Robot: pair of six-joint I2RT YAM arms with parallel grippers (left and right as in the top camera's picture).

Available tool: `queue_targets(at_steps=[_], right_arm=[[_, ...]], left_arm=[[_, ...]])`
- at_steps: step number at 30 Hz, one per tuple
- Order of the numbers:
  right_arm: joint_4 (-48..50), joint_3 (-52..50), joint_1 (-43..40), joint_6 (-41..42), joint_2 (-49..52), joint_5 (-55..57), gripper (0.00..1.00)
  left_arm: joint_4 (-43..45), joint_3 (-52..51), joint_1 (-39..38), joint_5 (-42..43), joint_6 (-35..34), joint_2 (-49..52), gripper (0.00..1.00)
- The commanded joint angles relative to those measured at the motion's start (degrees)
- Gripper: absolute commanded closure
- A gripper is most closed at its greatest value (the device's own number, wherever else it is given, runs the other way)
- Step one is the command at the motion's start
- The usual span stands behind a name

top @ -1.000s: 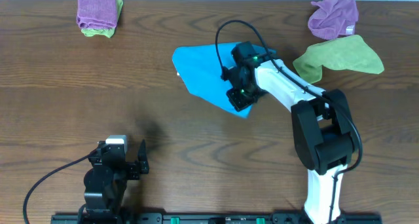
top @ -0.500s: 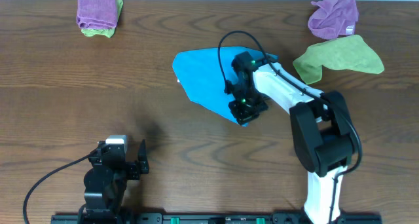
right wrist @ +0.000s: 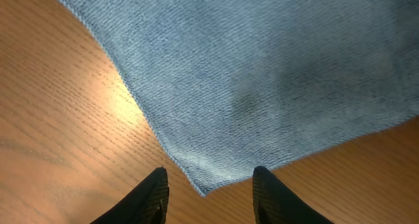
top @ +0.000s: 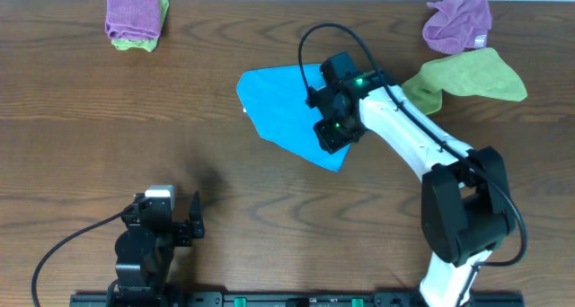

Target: Fold the cloth

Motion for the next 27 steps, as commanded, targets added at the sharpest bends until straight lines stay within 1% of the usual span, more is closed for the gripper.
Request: queue_targets(at_steps=[1,3,16,20,21,22,23,24,25,26,27], right_arm=[[0.39,-1.4,1.68,-3.8,0.46,0.44,0.55],[1.51,-3.3,2.69,-5.11,0.46,0.87,0.55],[7.34,-9.6,3.43,-5.11,0.46,5.99,0.46],[9.11,-11.26,3.45,-5.11,0.46,5.99,0.46],[9.42,-11.52,3.45,-5.11,0.46,5.99,0.47],[9.81,-11.76,3.45,-5.11,0.46,5.99,0.5],[10.23,-11.87,3.45,-5.11,0.46,5.99,0.6],[10.8,-11.91,3.45,-5.09,0.59,6.01,0.73],[11.3,-11.91,3.45,-5.09,0.61,6.01,0.88],[11.65,-11.89,3.45,-5.05,0.63,6.01,0.98],[11.98,-11.89,3.45,-4.81,0.63,6.01,0.99]], left_arm=[[0.2,-0.76,0.35,-0.37,-0.44,-0.31,0.05],[0.2,-0.76,0.35,-0.37,-0.44,-0.33,0.04],[0.2,-0.76,0.35,-0.37,-0.44,-0.31,0.05],[0.2,-0.76,0.35,-0.37,-0.44,-0.31,0.05],[0.2,-0.76,0.35,-0.37,-0.44,-0.31,0.05],[0.2,-0.76,0.35,-0.37,-0.44,-0.31,0.05],[0.2,-0.76,0.35,-0.37,-0.44,-0.33,0.05],[0.2,-0.76,0.35,-0.37,-0.44,-0.31,0.05],[0.22,-0.76,0.35,-0.37,-0.44,-0.31,0.05],[0.2,-0.76,0.35,-0.37,-0.44,-0.31,0.05],[0.2,-0.76,0.35,-0.37,-0.44,-0.31,0.05]])
